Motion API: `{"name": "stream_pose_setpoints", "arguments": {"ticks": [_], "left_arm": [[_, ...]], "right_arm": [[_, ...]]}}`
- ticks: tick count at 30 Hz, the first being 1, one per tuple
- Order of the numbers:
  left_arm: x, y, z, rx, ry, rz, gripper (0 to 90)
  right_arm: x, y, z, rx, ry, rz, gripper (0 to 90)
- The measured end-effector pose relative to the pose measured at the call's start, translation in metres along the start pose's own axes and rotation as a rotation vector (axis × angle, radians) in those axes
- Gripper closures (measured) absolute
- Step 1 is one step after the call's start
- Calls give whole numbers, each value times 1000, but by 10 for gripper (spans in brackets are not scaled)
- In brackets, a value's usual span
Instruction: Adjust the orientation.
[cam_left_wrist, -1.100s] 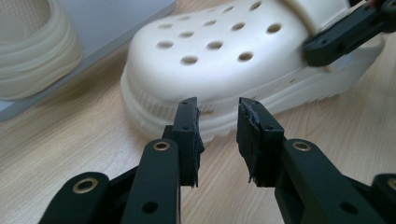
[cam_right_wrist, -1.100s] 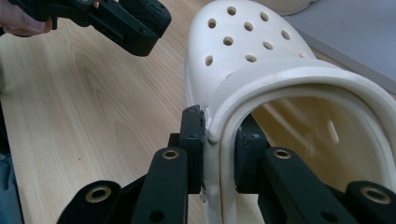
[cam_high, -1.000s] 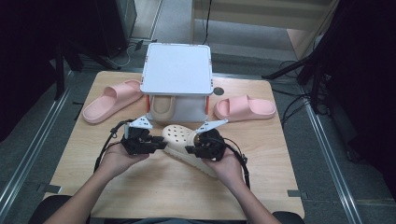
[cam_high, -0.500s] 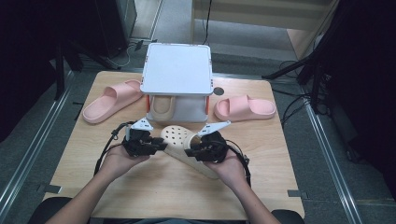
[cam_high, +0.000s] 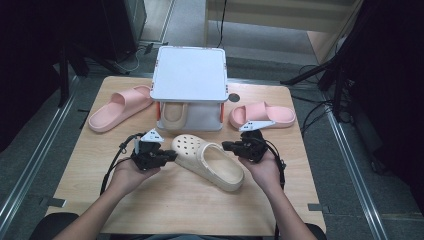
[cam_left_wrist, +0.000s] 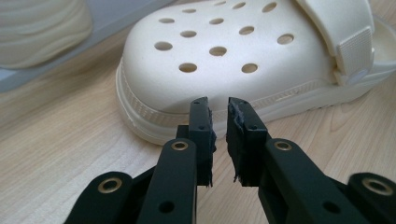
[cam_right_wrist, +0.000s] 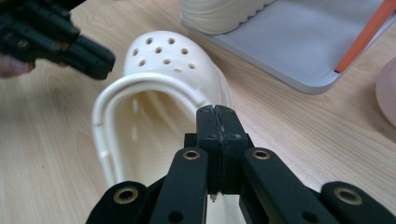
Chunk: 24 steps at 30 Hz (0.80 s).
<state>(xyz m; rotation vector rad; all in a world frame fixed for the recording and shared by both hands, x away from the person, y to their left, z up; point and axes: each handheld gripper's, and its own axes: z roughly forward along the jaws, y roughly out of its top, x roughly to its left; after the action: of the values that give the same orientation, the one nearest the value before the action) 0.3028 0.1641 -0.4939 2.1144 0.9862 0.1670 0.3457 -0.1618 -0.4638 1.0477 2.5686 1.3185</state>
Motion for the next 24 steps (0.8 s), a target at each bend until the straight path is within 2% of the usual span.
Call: {"name": "stream_pose_setpoints", "arguments": {"ticks": [5, 9, 13, 21, 24], "left_arm": [[0, -3, 4, 0, -4, -16, 793], [-1, -5, 8, 7, -1, -22, 788], [-1, -6, 10, 0, 6, -30, 782], [1, -8, 12, -18, 7, -41, 785], [3, -8, 12, -20, 4, -52, 785]], "right_arm": [[-8, 1, 13, 10, -16, -3, 900], [-14, 5, 23, 32, -22, -23, 900], [-16, 5, 33, 80, -24, -44, 900], [-17, 7, 37, 97, -1, -34, 900], [-14, 7, 38, 110, -3, -48, 900]]}}
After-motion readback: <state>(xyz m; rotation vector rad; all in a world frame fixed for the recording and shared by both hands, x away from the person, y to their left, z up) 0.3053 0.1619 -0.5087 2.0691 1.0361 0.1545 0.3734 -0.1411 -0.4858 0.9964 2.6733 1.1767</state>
